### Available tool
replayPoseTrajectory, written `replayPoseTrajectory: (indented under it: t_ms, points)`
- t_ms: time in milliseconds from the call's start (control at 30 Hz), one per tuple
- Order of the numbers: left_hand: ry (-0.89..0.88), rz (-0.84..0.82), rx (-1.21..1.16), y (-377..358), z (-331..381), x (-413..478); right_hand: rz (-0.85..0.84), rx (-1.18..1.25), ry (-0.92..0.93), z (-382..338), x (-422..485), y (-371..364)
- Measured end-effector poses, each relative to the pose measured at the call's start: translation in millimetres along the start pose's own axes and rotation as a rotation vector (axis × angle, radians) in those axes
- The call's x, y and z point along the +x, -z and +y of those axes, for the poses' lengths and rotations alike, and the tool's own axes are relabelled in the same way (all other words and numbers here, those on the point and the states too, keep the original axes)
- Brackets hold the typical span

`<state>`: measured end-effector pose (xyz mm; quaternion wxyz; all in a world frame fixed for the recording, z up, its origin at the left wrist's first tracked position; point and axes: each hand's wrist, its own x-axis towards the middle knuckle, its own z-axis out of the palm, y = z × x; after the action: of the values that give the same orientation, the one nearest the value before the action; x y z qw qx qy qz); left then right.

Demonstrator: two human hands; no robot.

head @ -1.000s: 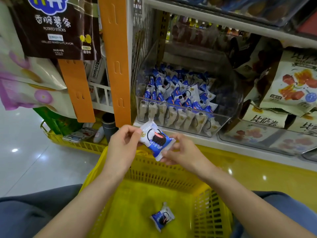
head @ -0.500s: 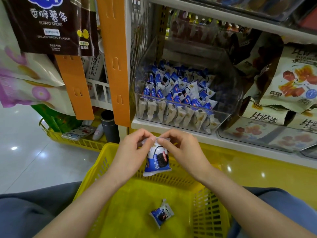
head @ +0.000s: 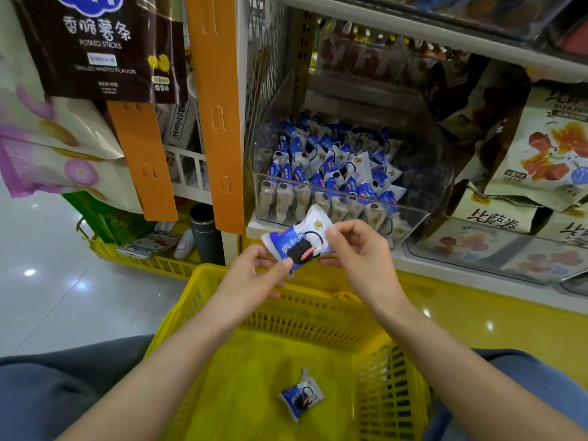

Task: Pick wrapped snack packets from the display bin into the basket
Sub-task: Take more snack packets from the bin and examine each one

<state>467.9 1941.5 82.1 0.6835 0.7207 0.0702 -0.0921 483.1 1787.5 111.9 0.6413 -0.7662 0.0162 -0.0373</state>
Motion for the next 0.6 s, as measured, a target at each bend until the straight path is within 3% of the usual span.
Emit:
replayPoseTrajectory:
  t_ms: [67, 133, 233, 400, 500, 600]
  points:
    - [0.02, 0.047, -0.063, 1, -1, 2, -0.068, 0.099, -0.089, 0, -1, 0]
    - [0.032, 0.107, -0.103, 5, -2, 5, -0.139, 0.07, -0.064, 1, -4, -2]
    - [0.064, 0.157, -0.164, 9, -3, 8, -0.17, -0.199, 0.147, 4, -10, -5]
    - [0.195, 0.041, -0.503, 8, 8, 6, -0.221, -0.489, 0.453, 10, -14, -4]
    - [0.113, 0.01, -0.45, 7, 10, 4, -0.294, -0.641, 0.565, 13, -14, -3]
    - [0.064, 0.063, -0.351, 5, 8, 2, -0.338, -0.617, 0.515, 14, -16, -6]
